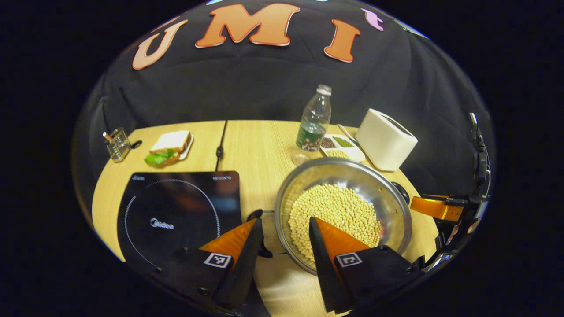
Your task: First push the handle of the pot to place it horizontally, then grasp the pot with both hands and set it on the induction cooktop.
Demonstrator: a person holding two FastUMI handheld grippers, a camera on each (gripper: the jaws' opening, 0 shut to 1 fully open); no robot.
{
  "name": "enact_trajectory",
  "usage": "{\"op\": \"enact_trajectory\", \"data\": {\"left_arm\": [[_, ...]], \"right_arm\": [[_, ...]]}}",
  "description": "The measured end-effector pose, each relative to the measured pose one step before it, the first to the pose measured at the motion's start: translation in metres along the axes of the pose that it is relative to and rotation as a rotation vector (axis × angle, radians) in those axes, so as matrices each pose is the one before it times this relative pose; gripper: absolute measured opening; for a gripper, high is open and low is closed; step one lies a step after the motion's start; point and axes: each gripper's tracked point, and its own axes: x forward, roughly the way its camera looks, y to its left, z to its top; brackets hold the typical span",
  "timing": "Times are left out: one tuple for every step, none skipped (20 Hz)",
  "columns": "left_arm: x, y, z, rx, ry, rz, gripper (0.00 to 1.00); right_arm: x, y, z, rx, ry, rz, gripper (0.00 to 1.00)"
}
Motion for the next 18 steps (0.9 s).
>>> {"op": "enact_trajectory", "data": {"left_arm": [[-0.00081,0.00709,0.00174,0.002,0.00411,0.01898,0.8],[0.00211,0.00534,-0.00494,0.00079,0.016,0.01569,0.83],[0.00544,0.00057,-0.0052,-0.00455,0.02363,0.00293,0.86],[0.00618,-0.0045,-0.00606,-0.00889,0.02703,-0.01042,0.88],[0.00605,-0.00627,-0.00774,-0.01129,0.03189,-0.02561,0.87],[0.00977,0.00495,-0.00548,0.00512,0.01685,0.01102,0.88],[0.00106,-0.00331,-0.00263,-0.02636,0.01829,-0.00517,0.89],[0.0029,-0.00102,-0.00197,-0.01498,0.00758,-0.00363,0.9],[0.00318,0.00009,-0.00133,-0.00489,0.00285,0.00028,0.9],[0.00233,-0.00047,0.00011,-0.00008,-0.00179,-0.00072,0.9],[0.00201,-0.0015,-0.0003,0.00029,0.00159,-0.00484,0.93],[0.00152,-0.00219,-0.00179,0.003,0.00149,-0.00906,0.9],[0.00208,-0.0028,-0.00123,0.00488,0.00367,-0.01195,0.9],[0.00374,-0.00385,-0.00177,0.0018,0.00352,-0.01159,0.87],[0.00369,-0.00515,-0.00049,0.00451,0.00267,-0.00953,0.93],[0.00367,-0.0065,-0.00129,0.00647,0.00514,-0.00332,0.87],[0.00453,-0.00026,-0.00237,0.0044,0.00702,0.00956,0.9],[0.00583,0.00195,-0.00193,0.00007,0.0034,0.01696,0.9]], "right_arm": [[-0.00053,0.0024,-0.00043,0.00512,-0.00026,0.00675,0.76],[-0.00026,0.00123,0.00052,-0.00051,-0.00234,0.0032,0.76],[0.00028,0.00047,-0.00043,-0.00537,-0.00231,0.00099,0.76],[0.00039,0.00045,-0.00032,-0.00421,-0.00049,-0.00198,0.76],[-0.00038,0.00041,-0.00137,-0.0046,0.00297,-0.00141,0.76],[-0.00018,0.001,-0.00179,-0.00311,0.00458,-0.00053,0.76],[-0.0002,0.00086,0.00017,-0.00622,0.00141,0.00112,0.76],[0.00005,-0.00023,0.00011,-0.00725,-0.0038,-0.00125,0.76],[0.00023,-0.00107,0.00123,-0.00688,-0.0072,-0.00299,0.76],[0.0012,-0.00108,0.00111,-0.00265,-0.00317,-0.00504,0.78],[0.00162,-0.00183,-0.0004,0.00355,0.00231,-0.00527,0.77],[0.00229,-0.00131,-0.00063,0.00123,0.00663,-0.00382,0.78],[0.00299,-0.004,-0.00309,-0.00277,0.00967,-0.01108,0.78],[0.00386,-0.00685,-0.00102,-0.00365,0.00379,-0.0292,0.8],[0.00503,-0.00931,-0.00117,-0.00961,0.0049,-0.03647,0.81],[0.00375,-0.00623,-0.00153,-0.01119,0.00489,-0.02704,0.81],[0.00326,-0.00376,0.00074,-0.00674,0.00044,-0.0135,0.81],[0.00427,-0.00285,0.00041,-0.00236,0.00297,-0.01182,0.81]]}}
